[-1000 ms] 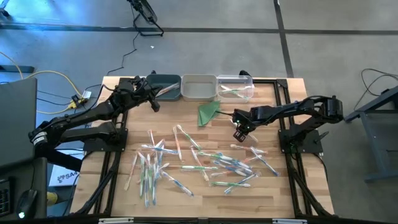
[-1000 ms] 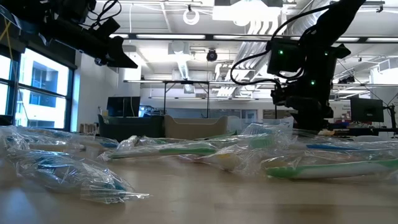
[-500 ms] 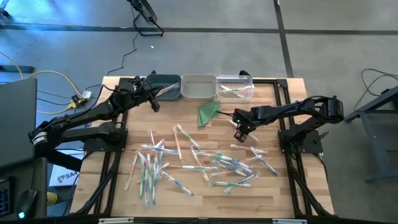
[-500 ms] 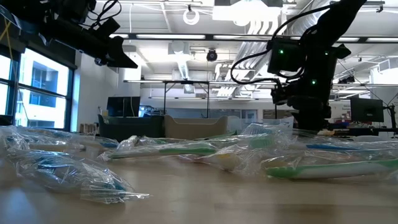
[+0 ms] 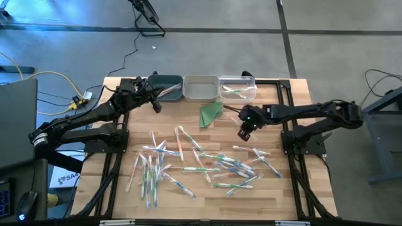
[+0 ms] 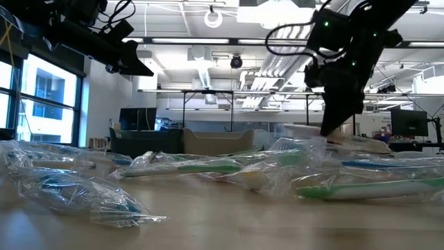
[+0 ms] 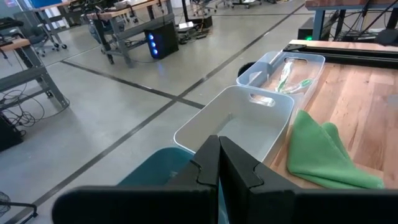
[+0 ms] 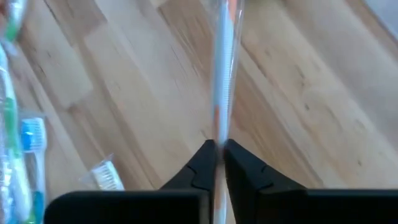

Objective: Pick & Place Toothbrushes
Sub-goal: Put the orange toothbrush into the dark blue bin

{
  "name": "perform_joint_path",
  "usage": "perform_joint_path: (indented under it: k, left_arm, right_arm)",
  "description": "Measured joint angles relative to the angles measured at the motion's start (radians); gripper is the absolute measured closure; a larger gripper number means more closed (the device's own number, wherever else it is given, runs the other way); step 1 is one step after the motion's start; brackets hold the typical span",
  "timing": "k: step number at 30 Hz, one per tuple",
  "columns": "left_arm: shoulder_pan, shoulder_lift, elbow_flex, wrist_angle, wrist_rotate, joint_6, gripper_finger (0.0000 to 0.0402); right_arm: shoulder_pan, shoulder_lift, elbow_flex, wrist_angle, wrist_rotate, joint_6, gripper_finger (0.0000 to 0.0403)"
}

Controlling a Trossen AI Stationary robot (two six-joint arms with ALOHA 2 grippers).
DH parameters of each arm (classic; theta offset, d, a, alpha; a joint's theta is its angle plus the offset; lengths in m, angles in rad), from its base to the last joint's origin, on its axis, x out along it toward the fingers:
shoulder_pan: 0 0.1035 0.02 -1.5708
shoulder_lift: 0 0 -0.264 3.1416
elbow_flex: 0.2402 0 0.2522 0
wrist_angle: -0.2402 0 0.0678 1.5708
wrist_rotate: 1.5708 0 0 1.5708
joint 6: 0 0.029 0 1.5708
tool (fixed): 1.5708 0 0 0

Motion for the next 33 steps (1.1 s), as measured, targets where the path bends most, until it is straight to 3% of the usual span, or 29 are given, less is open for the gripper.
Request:
perform_joint_path:
  k: [10,27,33]
  left_arm:
    - [0.000,0.000,0.000,0.000,0.000,0.000,0.0402]
    - [0.000,0.000,0.000,0.002,-0.004,0.000,0.0402]
    - [0.000,0.003,0.000,0.013,-0.003,-0.123,0.0402]
  right_arm:
    - [0.000,-0.090,0.000,-0.003,0.008,-0.044,0.0403]
    - [0.000,-0.095,0.000,0.031,0.032,-0.104,0.0402]
    - [-0.015,-0.095,0.000,0.099,0.019,-0.173,0.0401]
